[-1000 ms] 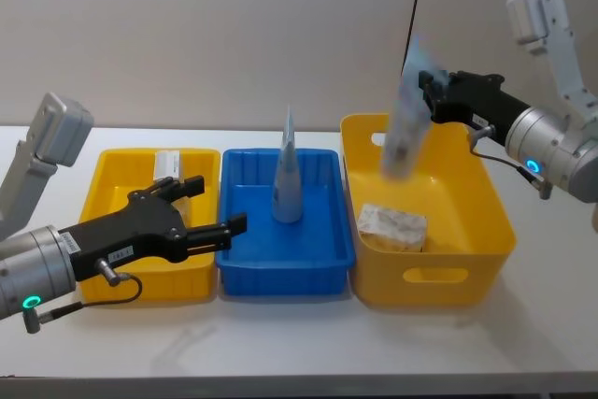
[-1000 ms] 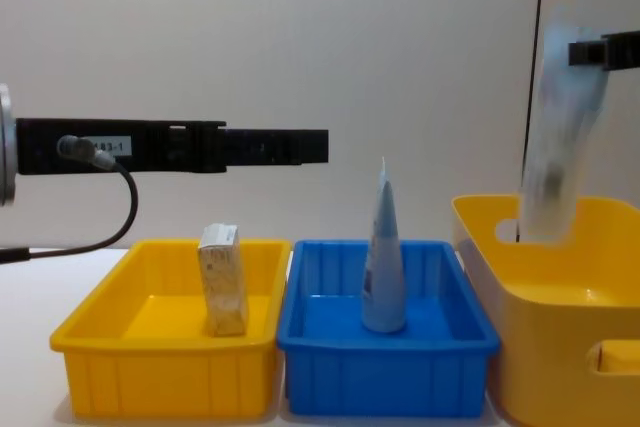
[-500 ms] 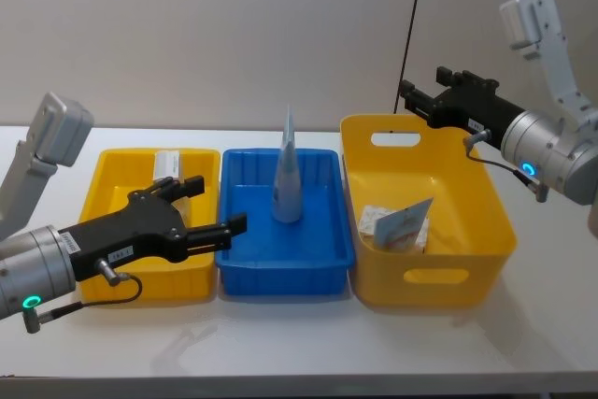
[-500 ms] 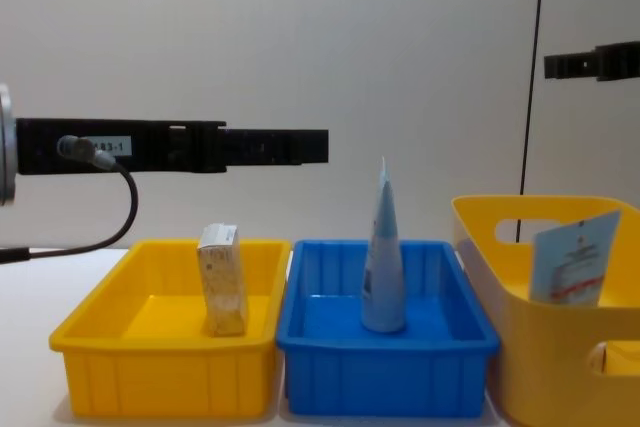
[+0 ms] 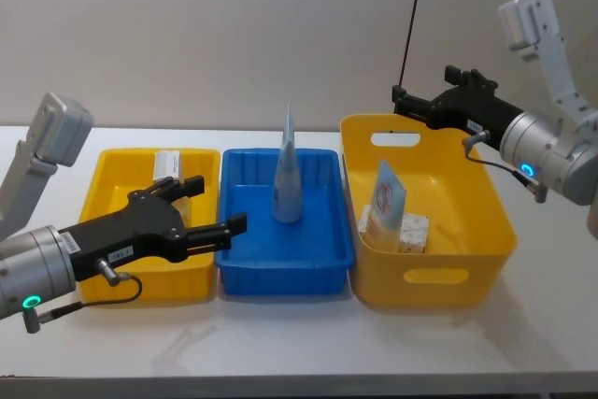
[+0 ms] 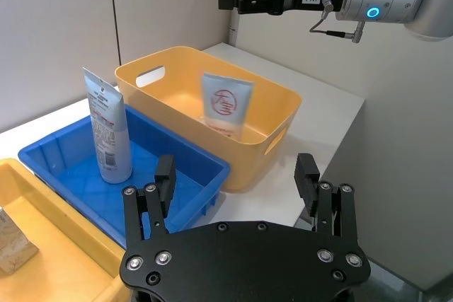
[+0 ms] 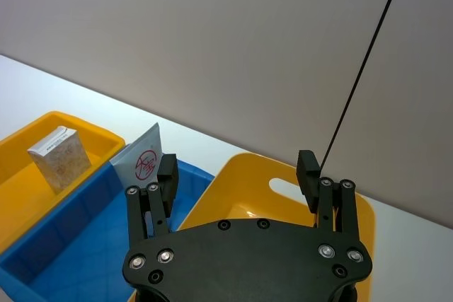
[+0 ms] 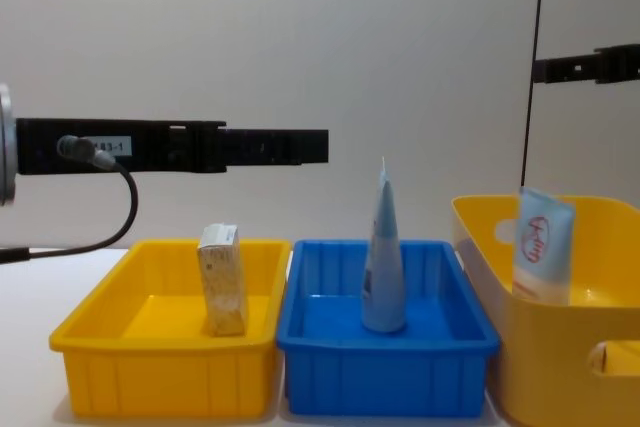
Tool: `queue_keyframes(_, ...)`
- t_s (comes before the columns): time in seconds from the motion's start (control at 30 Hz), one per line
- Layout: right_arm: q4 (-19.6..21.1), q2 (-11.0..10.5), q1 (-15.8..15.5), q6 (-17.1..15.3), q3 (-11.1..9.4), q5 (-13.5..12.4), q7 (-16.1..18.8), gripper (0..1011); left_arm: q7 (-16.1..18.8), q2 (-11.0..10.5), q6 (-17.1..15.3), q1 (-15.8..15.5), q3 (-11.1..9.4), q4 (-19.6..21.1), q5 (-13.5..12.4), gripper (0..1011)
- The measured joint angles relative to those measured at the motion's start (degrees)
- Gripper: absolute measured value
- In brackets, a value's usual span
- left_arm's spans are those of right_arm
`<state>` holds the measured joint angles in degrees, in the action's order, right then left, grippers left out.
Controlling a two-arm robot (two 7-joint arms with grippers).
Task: Bimanual collaborative sorting of washing and personal care products
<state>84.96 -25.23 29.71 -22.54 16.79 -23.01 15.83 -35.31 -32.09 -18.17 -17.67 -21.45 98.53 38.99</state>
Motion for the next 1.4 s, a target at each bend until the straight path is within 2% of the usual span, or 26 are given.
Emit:
queue_keyframes(0.57,-0.1,0.02,0.04,0.0,0.03,0.02,0.16,1002,0.0,-0.01,0.0,-0.03,0.0,0.0,0.02,1001)
queue_keyframes(0.73,-0.28,-0.19,-0.12,0.17,0.0,-0.2,1.36,1002,-0.37,0.1,0.03,-0.57,-0.24,-0.5,0.24,1002)
queue_keyframes(1.17,-1.7,-2.68,-0.97,2.49,0.94,-2.69,9.18,1002,-0.98,1.83,0.11,-3.76,-1.69,-3.59,0.57,1001)
queue_keyframes(1.4,-2.8,-4.65,-1.39,4.77,1.93,-4.33,15.55,1002,-0.15,2.63,0.11,-4.77,-2.2,-4.81,0.65,1001)
